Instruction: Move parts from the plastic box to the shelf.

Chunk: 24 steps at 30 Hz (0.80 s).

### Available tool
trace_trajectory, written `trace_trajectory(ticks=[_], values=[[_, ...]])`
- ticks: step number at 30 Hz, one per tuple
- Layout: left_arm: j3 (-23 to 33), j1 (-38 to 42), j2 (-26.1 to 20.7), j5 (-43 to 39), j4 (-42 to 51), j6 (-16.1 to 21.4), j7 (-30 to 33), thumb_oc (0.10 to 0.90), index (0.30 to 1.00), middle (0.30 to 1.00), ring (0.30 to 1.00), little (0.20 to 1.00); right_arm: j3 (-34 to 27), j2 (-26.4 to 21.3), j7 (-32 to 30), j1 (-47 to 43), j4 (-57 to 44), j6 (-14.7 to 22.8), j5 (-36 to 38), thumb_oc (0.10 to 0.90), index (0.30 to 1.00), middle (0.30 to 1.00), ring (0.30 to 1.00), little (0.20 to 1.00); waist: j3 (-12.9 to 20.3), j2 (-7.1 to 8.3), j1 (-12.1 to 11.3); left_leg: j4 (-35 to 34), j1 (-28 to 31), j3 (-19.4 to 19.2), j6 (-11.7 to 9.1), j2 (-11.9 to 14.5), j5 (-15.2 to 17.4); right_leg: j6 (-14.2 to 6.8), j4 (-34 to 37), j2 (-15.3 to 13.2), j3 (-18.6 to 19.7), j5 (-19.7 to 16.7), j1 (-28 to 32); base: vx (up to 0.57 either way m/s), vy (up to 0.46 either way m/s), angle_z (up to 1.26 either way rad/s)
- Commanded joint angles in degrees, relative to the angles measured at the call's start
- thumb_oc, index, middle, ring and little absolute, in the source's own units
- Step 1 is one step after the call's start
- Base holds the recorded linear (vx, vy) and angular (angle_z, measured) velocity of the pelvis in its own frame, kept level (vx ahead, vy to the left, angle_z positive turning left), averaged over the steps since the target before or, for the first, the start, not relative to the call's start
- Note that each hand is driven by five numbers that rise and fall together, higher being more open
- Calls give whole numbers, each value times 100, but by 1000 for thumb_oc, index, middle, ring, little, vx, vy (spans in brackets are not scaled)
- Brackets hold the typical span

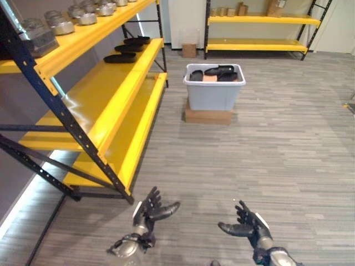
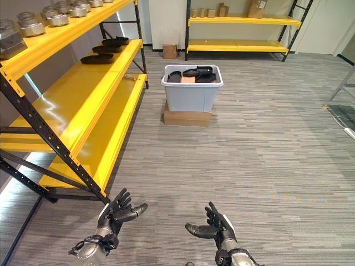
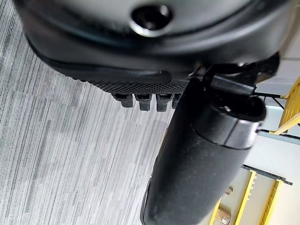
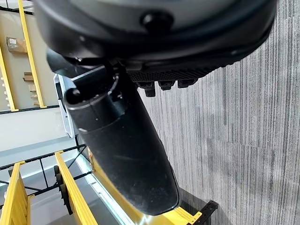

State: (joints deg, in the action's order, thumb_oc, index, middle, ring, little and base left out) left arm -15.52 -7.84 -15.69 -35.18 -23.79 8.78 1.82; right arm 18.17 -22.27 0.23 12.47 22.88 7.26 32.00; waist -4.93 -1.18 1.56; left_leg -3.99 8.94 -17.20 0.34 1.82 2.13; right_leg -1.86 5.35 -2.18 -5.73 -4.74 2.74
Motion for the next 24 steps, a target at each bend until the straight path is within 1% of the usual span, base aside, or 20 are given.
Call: trace_trajectory(ticks=[1, 24], values=[[108, 403, -255, 149, 319, 552, -173, 900, 1000, 1000, 1000, 1000, -170, 139, 78, -400, -316, 556, 177, 900, 1000, 1000, 1000, 1000, 245, 200, 59, -101, -213, 169, -402, 479, -504, -606, -111, -626, 175, -7, 29, 0, 0, 0], [77, 413, -223, 113, 273, 534, -180, 900, 1000, 1000, 1000, 1000, -167, 146, 61, -410, -323, 548, 189, 900, 1000, 1000, 1000, 1000, 271, 213, 59, -101, -185, 201, -410, 494, -498, -578, -76, -598, 156, -10, 76, 0, 0, 0]])
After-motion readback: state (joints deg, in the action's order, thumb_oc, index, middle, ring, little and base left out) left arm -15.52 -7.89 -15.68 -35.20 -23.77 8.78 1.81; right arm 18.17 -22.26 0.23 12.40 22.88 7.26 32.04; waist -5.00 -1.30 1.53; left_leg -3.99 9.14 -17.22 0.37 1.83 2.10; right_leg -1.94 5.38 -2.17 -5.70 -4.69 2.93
